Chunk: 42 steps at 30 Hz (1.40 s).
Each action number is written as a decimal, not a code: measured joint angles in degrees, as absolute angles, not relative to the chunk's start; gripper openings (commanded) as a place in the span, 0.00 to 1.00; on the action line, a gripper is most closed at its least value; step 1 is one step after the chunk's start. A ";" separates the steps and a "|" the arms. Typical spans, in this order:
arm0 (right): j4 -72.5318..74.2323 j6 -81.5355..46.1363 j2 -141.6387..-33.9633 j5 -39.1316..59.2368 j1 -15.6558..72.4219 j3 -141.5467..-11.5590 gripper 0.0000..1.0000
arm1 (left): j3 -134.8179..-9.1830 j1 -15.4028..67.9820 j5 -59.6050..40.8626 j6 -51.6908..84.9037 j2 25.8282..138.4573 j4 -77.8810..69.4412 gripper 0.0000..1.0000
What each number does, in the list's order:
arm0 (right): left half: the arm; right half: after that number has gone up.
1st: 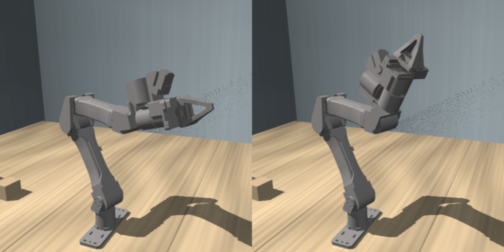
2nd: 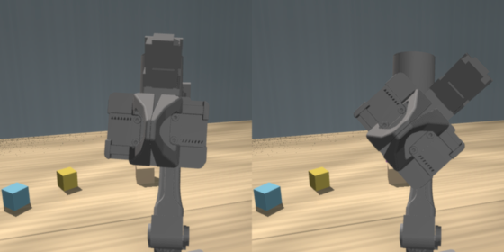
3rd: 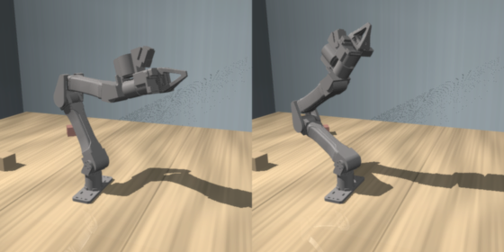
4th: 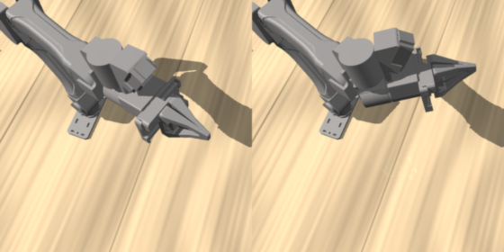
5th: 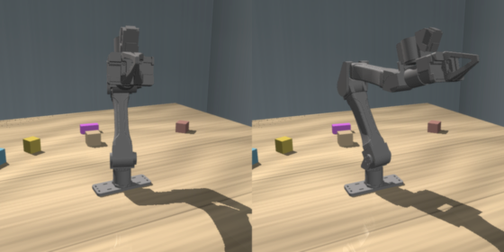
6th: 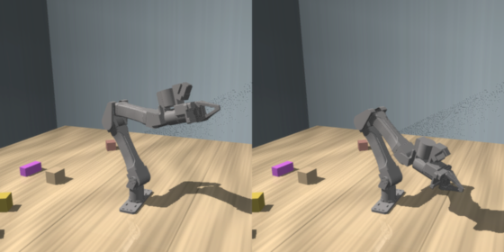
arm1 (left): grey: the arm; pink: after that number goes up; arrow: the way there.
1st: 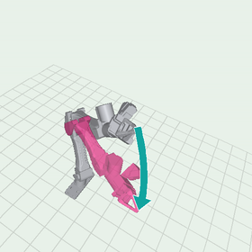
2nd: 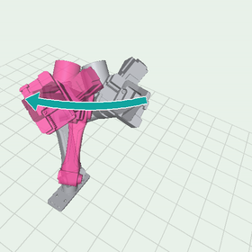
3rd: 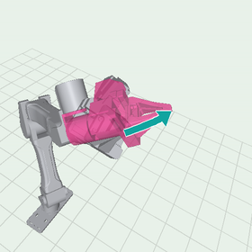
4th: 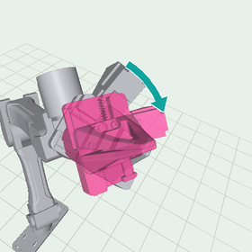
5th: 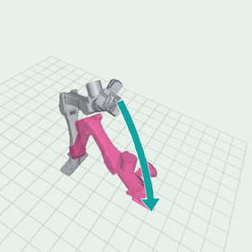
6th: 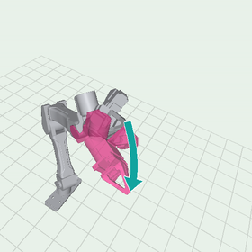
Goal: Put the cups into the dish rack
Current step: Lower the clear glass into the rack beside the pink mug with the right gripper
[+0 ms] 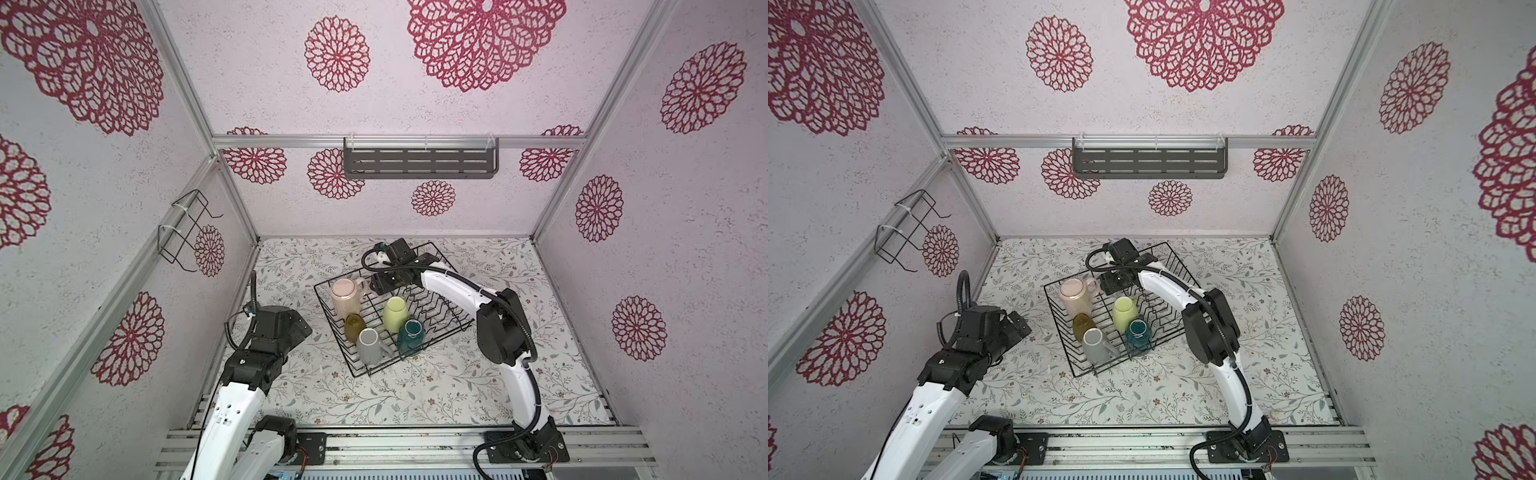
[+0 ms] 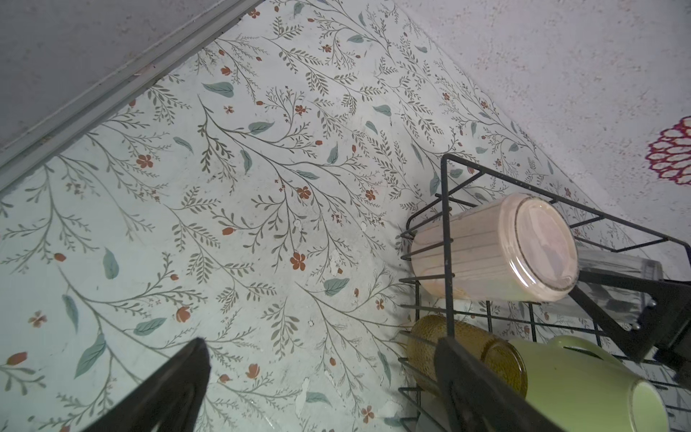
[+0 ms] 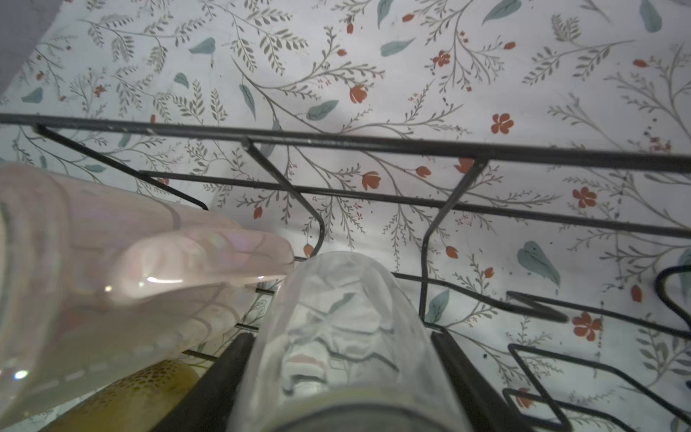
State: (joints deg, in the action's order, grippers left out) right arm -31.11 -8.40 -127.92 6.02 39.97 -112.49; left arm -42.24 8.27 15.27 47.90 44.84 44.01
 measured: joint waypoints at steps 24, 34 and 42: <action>-38.83 -3.57 -136.42 1.21 40.25 -123.28 0.80 | -40.32 -0.25 7.07 45.12 45.63 40.88 0.97; -40.80 -3.73 -136.51 1.48 40.64 -124.70 0.94 | -40.34 -0.34 6.02 42.92 47.16 38.68 0.97; -41.21 -6.09 -129.43 1.26 40.05 -118.08 0.92 | -39.55 -1.48 5.02 43.48 47.24 34.94 0.97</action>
